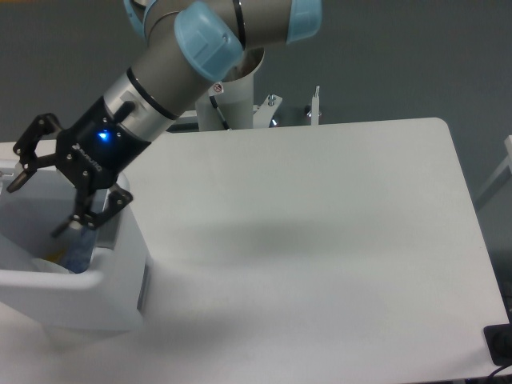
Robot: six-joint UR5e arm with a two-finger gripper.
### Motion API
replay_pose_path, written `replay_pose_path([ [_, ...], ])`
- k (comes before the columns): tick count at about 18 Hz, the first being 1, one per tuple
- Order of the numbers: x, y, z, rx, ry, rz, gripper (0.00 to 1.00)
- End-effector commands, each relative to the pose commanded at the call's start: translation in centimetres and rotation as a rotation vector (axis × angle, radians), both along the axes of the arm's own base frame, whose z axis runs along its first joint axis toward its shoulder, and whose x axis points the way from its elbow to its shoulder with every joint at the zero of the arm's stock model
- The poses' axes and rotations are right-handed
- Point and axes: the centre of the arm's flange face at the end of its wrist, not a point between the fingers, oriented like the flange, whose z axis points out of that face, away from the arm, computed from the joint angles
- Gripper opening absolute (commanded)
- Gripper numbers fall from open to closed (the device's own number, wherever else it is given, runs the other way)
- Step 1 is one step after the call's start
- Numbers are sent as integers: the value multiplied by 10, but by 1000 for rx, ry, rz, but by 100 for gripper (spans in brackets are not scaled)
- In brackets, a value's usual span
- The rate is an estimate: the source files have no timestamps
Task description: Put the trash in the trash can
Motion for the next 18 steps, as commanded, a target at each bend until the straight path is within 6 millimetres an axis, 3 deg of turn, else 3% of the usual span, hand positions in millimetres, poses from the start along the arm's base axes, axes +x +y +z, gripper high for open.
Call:
replay_pose_path([
  [4, -52, -20, -7, -6, 0, 86, 94],
  [12, -132, -38, -58, -28, 105, 114, 100],
  [16, -184, -65, -70, -90, 213, 177, 100],
  [18, -222, -88, -96, -203, 303, 221, 100],
])
